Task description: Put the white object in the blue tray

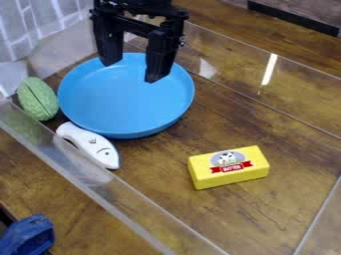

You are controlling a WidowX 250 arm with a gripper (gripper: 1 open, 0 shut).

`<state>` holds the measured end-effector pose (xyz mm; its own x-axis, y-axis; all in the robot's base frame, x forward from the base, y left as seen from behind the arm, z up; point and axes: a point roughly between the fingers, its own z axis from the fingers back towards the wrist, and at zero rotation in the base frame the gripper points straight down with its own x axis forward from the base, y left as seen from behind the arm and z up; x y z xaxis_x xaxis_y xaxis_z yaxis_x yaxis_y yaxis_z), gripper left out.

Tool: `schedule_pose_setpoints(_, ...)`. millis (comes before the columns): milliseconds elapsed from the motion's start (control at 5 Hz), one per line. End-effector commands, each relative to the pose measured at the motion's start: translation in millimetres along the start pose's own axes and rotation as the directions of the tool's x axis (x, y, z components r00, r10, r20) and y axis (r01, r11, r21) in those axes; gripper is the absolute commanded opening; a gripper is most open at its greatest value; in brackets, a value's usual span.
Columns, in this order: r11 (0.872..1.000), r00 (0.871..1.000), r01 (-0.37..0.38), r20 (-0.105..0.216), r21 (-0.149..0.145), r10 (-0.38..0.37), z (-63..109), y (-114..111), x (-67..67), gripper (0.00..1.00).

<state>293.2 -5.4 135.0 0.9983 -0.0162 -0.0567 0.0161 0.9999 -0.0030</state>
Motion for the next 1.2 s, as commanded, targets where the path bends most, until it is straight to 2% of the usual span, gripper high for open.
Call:
schedule_pose_setpoints(0, 0.996, 0.996, 0.089, -0.014, 0.004, -0.089, -9.5, 2, 3.4, 1.0)
schedule_pose_setpoints(200, 0.959, 0.959, 0.282, -0.028, 0.016, -0.282, -24.8, 10, 3.7, 1.0)
schedule_pose_setpoints(400, 0.894, 0.894, 0.447, -0.04, 0.027, -0.446, -32.6, 6, 3.7, 1.0)
schedule_pose_setpoints(600, 0.839, 0.839, 0.543, -0.051, 0.03, -0.541, -36.0, -4, 6.5, 1.0)
schedule_pose_setpoints(800, 0.746, 0.747, 0.665, -0.075, 0.036, -0.661, -41.9, -5, 6.0, 1.0)
schedule_pose_setpoints(1000, 0.675, 0.675, 0.737, -0.087, 0.039, -0.733, -42.9, -1, 2.5, 1.0)
